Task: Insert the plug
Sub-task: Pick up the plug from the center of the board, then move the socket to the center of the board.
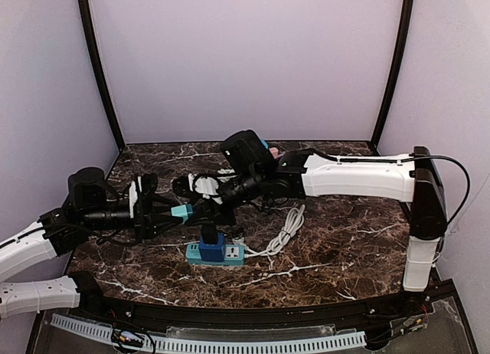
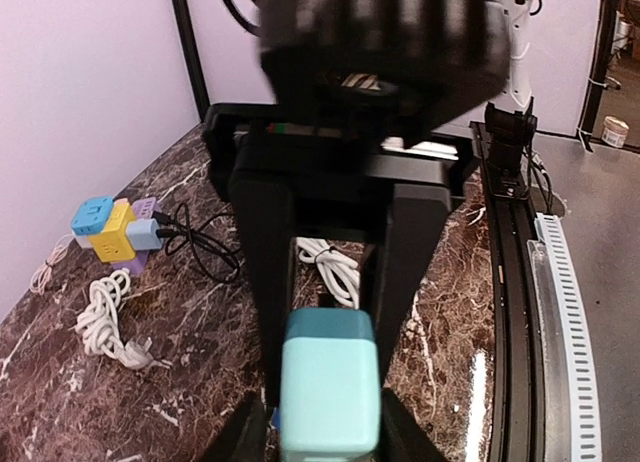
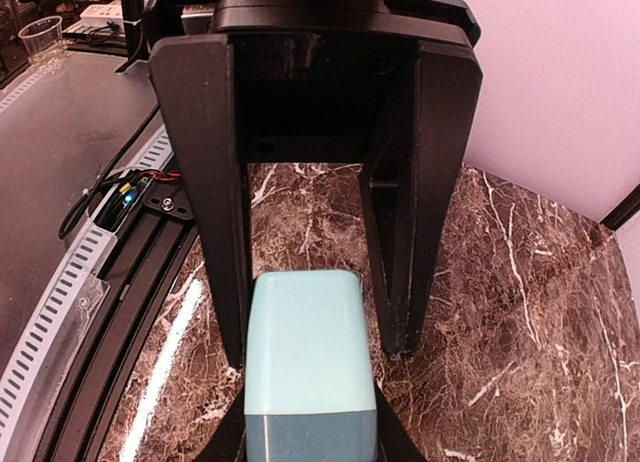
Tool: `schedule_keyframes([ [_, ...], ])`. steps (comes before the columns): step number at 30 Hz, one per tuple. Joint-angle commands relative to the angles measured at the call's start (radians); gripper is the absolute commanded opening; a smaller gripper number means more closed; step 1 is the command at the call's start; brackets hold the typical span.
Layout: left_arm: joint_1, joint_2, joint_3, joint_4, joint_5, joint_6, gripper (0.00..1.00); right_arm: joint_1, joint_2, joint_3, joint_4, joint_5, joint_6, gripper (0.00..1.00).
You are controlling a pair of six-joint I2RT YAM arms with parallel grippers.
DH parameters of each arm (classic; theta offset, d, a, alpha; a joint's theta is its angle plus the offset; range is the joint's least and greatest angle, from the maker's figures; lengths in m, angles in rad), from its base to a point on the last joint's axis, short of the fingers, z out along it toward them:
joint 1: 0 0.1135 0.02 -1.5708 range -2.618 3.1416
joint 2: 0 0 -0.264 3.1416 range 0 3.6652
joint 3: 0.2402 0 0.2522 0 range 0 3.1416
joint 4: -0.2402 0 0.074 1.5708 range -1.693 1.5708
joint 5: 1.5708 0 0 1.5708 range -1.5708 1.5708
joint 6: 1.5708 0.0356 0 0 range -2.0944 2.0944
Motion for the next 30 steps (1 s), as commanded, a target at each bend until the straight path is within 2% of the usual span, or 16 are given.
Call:
schedule_keyframes([
  [1, -0.003, -0.003, -0.008, 0.024, 0.013, 0.018, 0.24, 0.012, 0.015, 0.039, -0.002, -0.004, -0.005, 0.0],
  [2, -0.003, -0.002, -0.009, 0.024, 0.013, 0.017, 0.19, 0.011, 0.015, 0.041, -0.002, -0.005, -0.004, 0.0],
  [3, -0.003, -0.002, -0.011, 0.024, 0.019, 0.016, 0.09, 0.011, 0.015, 0.042, -0.001, -0.004, -0.003, 0.0],
  [5, -0.005, -0.003, -0.016, 0.024, 0.024, 0.011, 0.02, 0.012, 0.014, 0.042, 0.004, 0.0, 0.002, 0.0],
  [6, -0.005, -0.005, -0.017, 0.023, 0.023, 0.007, 0.01, 0.011, 0.013, 0.041, 0.008, 0.012, 0.009, 0.09],
  [9, -0.004, -0.01, -0.029, 0.023, -0.042, -0.043, 0.01, 0.008, -0.012, 0.014, 0.028, 0.073, 0.034, 0.5],
  [11, -0.003, -0.018, -0.045, 0.037, -0.129, -0.113, 0.01, 0.001, -0.062, -0.053, 0.072, 0.123, 0.052, 0.69],
  [13, -0.001, -0.031, -0.068, 0.047, -0.219, -0.194, 0.01, -0.023, -0.131, -0.156, 0.136, 0.156, 0.083, 0.8],
  [14, -0.002, -0.042, -0.087, 0.048, -0.268, -0.219, 0.01, -0.039, -0.159, -0.213, 0.16, 0.164, 0.105, 0.93],
  [15, 0.0, -0.048, -0.095, 0.051, -0.285, -0.27, 0.01, -0.051, -0.184, -0.259, 0.168, 0.166, 0.127, 0.98],
  [20, 0.043, -0.096, -0.167, 0.097, -0.295, -0.377, 0.01, -0.061, -0.214, -0.456, 0.174, 0.218, 0.225, 0.99],
  [24, 0.094, -0.12, -0.204, 0.105, -0.287, -0.439, 0.01, -0.033, -0.178, -0.589, 0.325, 0.252, 0.292, 0.99],
  [30, 0.137, -0.148, -0.243, 0.111, -0.282, -0.482, 0.01, -0.031, -0.129, -0.618, 0.518, 0.304, 0.316, 0.99],
])
